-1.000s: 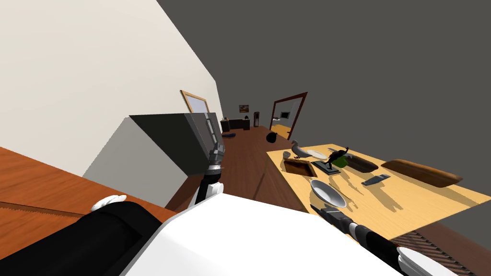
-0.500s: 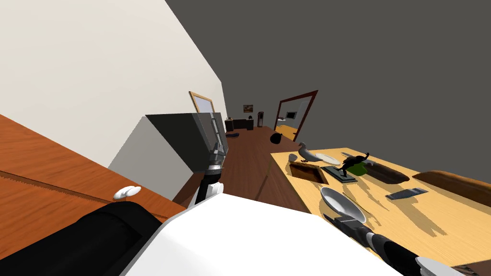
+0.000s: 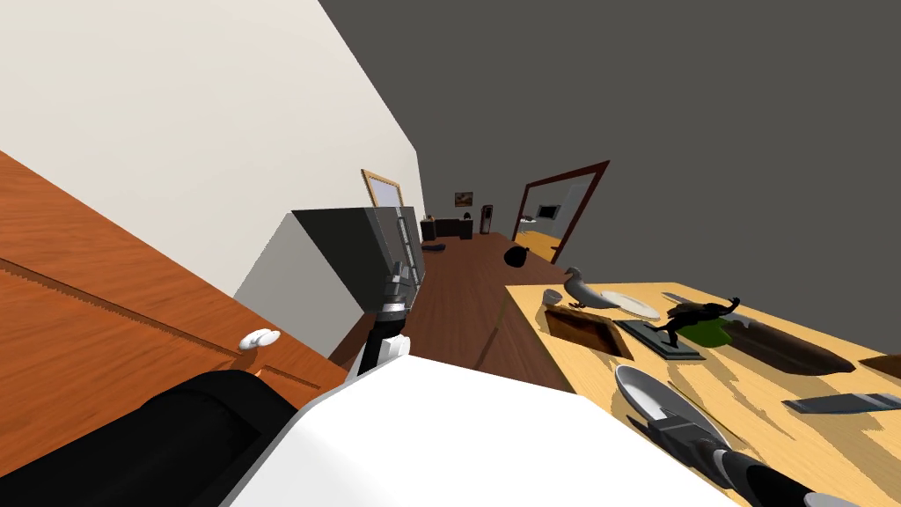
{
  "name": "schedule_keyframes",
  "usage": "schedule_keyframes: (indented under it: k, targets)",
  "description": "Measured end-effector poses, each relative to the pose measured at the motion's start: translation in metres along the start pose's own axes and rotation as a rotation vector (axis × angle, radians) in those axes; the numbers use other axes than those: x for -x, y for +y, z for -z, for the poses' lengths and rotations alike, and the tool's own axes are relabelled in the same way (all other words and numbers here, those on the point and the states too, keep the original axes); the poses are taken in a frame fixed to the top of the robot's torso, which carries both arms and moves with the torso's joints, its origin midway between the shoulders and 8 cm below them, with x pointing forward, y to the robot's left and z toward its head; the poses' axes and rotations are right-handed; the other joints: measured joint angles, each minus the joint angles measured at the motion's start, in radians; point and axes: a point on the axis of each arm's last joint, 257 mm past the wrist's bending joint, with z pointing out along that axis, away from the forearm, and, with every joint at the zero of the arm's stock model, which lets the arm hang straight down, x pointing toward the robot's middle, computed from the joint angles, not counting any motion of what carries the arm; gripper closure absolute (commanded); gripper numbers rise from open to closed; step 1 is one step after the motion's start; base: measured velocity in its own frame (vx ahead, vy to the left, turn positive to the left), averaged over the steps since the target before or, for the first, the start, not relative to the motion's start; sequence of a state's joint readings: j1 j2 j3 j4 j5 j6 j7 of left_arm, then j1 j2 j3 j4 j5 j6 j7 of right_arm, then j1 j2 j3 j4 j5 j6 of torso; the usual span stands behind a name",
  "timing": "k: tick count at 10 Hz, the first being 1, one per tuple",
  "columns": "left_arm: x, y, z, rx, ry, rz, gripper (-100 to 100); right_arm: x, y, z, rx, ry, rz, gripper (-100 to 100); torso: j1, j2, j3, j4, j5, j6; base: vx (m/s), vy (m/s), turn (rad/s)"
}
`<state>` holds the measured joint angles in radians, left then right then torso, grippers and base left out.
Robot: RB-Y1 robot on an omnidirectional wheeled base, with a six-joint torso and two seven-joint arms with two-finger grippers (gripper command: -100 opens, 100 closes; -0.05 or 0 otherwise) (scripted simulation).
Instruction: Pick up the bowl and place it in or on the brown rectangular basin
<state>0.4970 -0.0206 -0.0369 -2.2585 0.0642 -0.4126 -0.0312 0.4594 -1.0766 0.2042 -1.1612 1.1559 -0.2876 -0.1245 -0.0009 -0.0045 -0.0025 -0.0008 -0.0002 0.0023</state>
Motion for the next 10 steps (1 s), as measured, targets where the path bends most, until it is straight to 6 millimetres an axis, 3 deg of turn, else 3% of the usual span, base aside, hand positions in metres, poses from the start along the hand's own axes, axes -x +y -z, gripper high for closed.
schedule_keyframes:
  k: [5, 10]
  targets:
    - [0.0, 0.0, 0.0, 0.0, 0.0, 0.0, 0, -0.033, -0.026, 0.004, -0.046, 0.081, 0.063, -100, -0.001, 0.001, 0.001, 0.0, 0.0, 0.0, 0.029, 0.01, 0.087]
    - [0.0, 0.0, 0.0, 0.0, 0.0, 0.0, 0, -0.094, -0.042, 0.016, -0.073, 0.222, 0.151, -100, -0.002, 0.0, 0.0, 0.0, -0.001, 0.0, 0.048, -0.005, 0.097]
